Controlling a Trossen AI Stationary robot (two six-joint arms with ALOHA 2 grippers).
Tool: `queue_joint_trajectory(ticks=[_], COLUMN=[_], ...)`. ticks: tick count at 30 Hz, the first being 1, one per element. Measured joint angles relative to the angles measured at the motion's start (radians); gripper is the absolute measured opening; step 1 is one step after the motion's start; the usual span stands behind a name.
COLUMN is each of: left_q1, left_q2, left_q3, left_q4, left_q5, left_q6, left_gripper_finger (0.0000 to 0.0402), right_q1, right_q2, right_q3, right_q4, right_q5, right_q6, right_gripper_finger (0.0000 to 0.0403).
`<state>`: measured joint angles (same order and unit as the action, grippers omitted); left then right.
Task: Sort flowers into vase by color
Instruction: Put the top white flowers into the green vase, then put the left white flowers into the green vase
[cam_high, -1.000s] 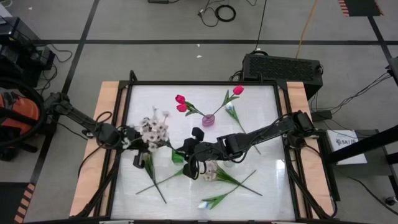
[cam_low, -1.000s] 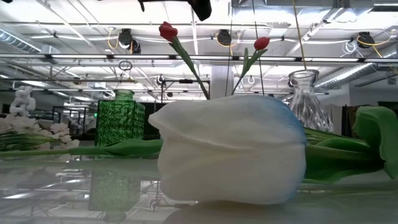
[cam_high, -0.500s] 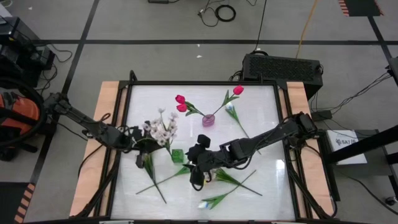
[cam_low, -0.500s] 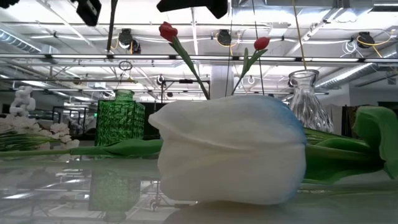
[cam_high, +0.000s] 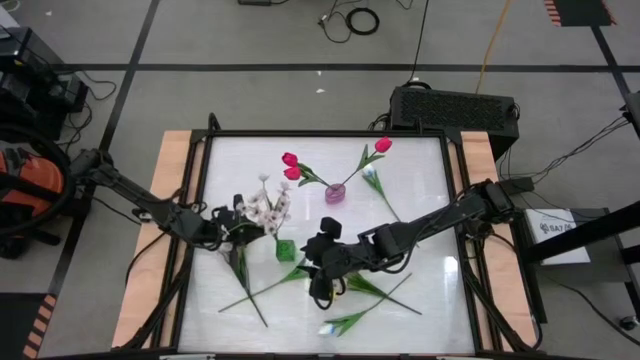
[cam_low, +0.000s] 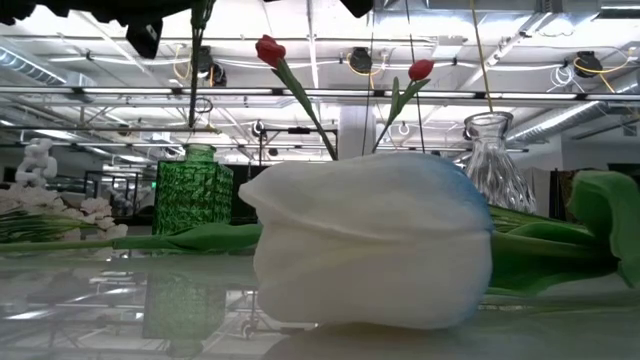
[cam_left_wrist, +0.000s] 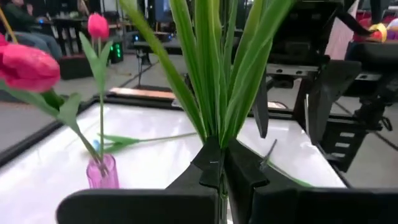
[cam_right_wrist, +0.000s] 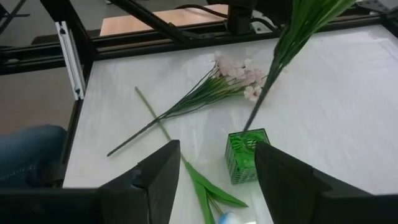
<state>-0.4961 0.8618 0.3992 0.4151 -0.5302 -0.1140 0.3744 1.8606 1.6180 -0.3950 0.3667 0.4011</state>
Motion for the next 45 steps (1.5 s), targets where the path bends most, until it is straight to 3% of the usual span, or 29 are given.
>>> queue_joint_trajectory(ticks=[9, 20, 24, 31, 39, 45], left_q1=[0.001, 0.001, 0.017, 0.023, 0.014, -0.016], left_q2=[0.075, 0.157, 0.158, 0.151, 0.036, -0.068], left_q3=[0.0, 0.001, 0.001, 0.001, 0.001, 0.003], left_q4=[0.014, 0.035, -0.045, -0.193, -0.322, -0.43], left_q5=[-0.08, -0.084, -0.082, -0.074, 0.031, 0.225], left_q6=[0.043, 0.024, -0.057, -0.149, -0.216, -0.332], left_gripper_finger=[0.0009, 0.0033, 0.0065, 0.0155, 0.0238, 0.0244], right_q1=[0.001, 0.001, 0.001, 0.007, 0.024, 0.038], right_q2=[0.0, 0.001, 0.001, 0.001, -0.006, -0.016], right_q3=[0.0, 0.0, 0.0, 0.0, 0.0, 0.0], right_q4=[0.0, 0.0, -0.003, -0.019, -0.049, -0.083], right_q5=[-0.003, -0.004, -0.007, -0.007, -0.007, -0.007], right_q6=[-0.001, -0.001, -0.001, 0.002, 0.011, 0.023], right_gripper_finger=[0.0199, 0.0199, 0.0199, 0.0199, 0.0199, 0.0199])
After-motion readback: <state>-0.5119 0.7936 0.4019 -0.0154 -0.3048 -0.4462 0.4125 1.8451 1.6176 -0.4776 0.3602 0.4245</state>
